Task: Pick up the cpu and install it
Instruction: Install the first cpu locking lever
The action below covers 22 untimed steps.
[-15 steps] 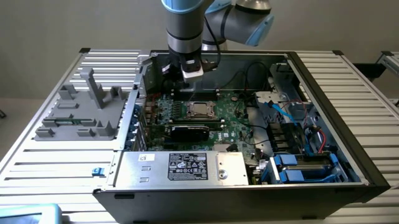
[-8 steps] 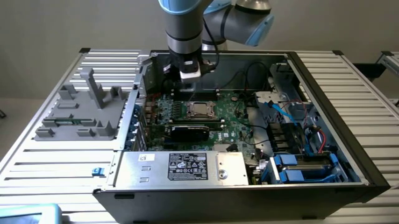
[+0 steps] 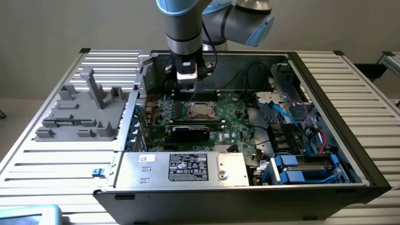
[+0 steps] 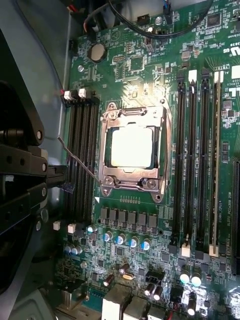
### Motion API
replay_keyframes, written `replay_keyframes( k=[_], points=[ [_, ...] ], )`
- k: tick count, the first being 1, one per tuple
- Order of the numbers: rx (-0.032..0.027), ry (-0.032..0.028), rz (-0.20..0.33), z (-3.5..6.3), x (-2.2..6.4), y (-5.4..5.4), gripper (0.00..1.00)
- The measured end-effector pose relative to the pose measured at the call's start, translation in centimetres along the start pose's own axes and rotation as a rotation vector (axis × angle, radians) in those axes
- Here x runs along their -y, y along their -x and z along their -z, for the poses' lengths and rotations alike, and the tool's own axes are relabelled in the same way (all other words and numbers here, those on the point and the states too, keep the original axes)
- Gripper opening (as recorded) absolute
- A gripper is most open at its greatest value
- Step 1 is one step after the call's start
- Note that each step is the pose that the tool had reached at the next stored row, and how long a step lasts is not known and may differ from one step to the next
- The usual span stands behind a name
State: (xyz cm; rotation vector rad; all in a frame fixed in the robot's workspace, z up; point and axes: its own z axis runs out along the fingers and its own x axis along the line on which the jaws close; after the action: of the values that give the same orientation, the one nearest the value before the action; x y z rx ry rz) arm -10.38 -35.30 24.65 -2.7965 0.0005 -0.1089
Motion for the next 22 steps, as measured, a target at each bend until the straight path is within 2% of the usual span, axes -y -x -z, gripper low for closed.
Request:
replay_keyframes(
  k=[3, 6, 10, 11, 13, 18, 22],
  points=[
    [-0.0072, 0.0015, -0.02, -0.16, -0.05, 0.2, 0.11],
    [-0.01, 0.0024, -0.028, -0.37, -0.14, 0.7, 0.11],
    [-0.0104, 0.0024, -0.029, -0.38, -0.16, 0.7, 0.11],
    [-0.0123, 0.0027, -0.034, -0.39, -0.16, 0.8, 0.11],
    [-0.018, 0.0038, -0.048, -0.45, -0.19, 0.8, 0.11],
    [-0.0365, 0.0079, -0.1, -0.82, -0.32, 1.0, 0.11],
    [-0.0447, 0.0099, -0.123, -1.36, -0.47, 1.3, 0.11]
  ],
)
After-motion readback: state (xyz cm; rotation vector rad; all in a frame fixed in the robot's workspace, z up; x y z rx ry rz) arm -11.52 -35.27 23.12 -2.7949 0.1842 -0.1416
